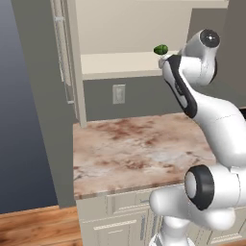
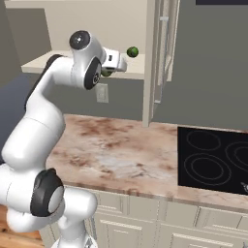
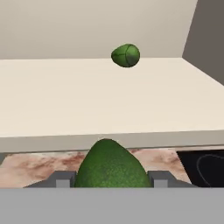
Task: Pick the avocados from the cabinet and place them in one bowl. Pick the tomato from the sink and place it in the other bowl.
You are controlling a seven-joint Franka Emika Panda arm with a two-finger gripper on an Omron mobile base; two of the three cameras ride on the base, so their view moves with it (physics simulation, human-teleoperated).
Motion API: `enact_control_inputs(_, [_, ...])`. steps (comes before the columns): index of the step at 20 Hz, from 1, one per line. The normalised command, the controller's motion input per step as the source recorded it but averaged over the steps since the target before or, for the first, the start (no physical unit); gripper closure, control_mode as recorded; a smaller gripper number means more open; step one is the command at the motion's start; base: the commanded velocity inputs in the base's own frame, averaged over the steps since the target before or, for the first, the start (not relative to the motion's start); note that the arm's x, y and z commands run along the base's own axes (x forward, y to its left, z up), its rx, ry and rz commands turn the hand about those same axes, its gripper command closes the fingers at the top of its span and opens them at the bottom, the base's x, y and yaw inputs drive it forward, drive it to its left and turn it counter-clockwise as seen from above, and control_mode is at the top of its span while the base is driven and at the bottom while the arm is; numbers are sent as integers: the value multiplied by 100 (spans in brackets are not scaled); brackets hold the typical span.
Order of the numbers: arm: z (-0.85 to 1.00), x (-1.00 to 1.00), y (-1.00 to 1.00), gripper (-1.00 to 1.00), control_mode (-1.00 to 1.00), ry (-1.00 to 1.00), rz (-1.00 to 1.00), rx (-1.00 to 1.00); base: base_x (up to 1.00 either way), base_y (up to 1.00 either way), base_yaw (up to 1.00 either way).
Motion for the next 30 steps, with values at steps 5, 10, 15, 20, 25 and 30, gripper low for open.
enact_control_inputs(5, [0,-95,-3,100,-100,0,0,0,0,0,0])
enact_control_inputs(10, [0,-73,0,100,-100,9,0,-3,0,0,0])
enact_control_inputs(15, [0,-43,0,100,-100,21,0,-9,0,0,0])
enact_control_inputs(20, [0,-15,0,100,-100,21,0,-4,0,0,0])
enact_control_inputs(25, [-21,7,5,100,-100,5,0,0,0,0,0])
enact_control_inputs(30, [-64,0,18,100,-100,0,0,0,0,0,0])
